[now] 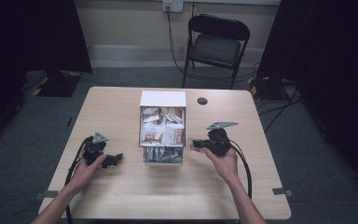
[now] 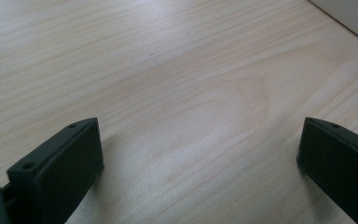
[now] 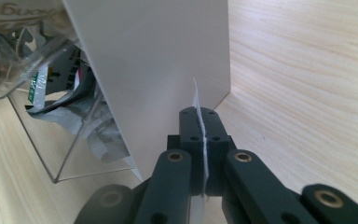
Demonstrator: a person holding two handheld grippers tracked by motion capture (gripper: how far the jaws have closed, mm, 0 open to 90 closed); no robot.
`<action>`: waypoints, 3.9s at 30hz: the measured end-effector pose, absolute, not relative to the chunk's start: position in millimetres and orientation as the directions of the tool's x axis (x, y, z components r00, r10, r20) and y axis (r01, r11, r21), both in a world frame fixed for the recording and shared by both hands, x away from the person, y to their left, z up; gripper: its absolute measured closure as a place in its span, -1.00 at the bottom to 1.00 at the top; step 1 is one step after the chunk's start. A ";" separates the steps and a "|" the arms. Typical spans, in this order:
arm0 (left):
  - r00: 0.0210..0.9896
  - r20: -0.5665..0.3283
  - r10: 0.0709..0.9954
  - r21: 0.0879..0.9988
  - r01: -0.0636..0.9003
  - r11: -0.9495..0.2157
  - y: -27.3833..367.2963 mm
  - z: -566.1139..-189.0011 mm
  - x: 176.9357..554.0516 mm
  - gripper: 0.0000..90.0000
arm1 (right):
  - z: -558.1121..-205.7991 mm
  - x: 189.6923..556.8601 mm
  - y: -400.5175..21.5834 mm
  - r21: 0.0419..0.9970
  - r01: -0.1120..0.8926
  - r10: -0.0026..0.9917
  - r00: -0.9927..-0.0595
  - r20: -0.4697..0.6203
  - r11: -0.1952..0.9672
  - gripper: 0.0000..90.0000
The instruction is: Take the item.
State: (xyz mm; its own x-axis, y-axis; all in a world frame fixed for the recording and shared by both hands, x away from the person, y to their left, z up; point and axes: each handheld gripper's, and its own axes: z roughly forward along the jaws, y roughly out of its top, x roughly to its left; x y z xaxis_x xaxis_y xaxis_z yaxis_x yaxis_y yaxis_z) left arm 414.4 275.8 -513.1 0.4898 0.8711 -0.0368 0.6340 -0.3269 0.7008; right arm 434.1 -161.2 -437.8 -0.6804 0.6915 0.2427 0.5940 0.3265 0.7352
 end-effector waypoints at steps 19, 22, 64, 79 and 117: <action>0.490 -0.037 0.871 0.701 0.634 -0.327 275.8 -513.1 414.4 -1.00 | -477.1 444.5 -153.6 0.678 0.646 0.701 -0.661 0.269 0.350 0.99; 0.490 -0.037 0.871 0.701 0.634 -0.327 275.8 -513.1 414.4 -1.00 | -479.7 446.1 -153.8 0.673 0.652 0.706 -0.655 0.270 0.348 0.99; 0.490 -0.037 0.871 0.701 0.634 -0.327 275.8 -513.2 414.4 -1.00 | -493.2 451.4 -163.9 0.657 0.690 0.778 -0.578 0.246 0.304 0.31; 0.490 -0.037 0.871 0.701 0.634 -0.327 275.8 -513.2 414.4 -1.00 | -486.9 451.7 -166.1 0.677 0.685 0.797 -0.553 0.244 0.268 -0.34; 0.490 -0.037 0.871 0.701 0.634 -0.327 275.8 -513.2 414.4 -1.00 | -435.8 391.0 -228.3 0.747 0.649 0.882 -0.426 0.202 0.142 -0.67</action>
State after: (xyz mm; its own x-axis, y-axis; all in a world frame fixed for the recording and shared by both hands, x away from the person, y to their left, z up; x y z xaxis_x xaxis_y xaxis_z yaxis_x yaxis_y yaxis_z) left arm 414.4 275.8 -513.2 0.4896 0.8711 -0.0371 0.6341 -0.3266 0.7009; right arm 391.0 -228.3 -435.8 -0.4263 0.8817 0.2023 0.6492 0.1425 0.7472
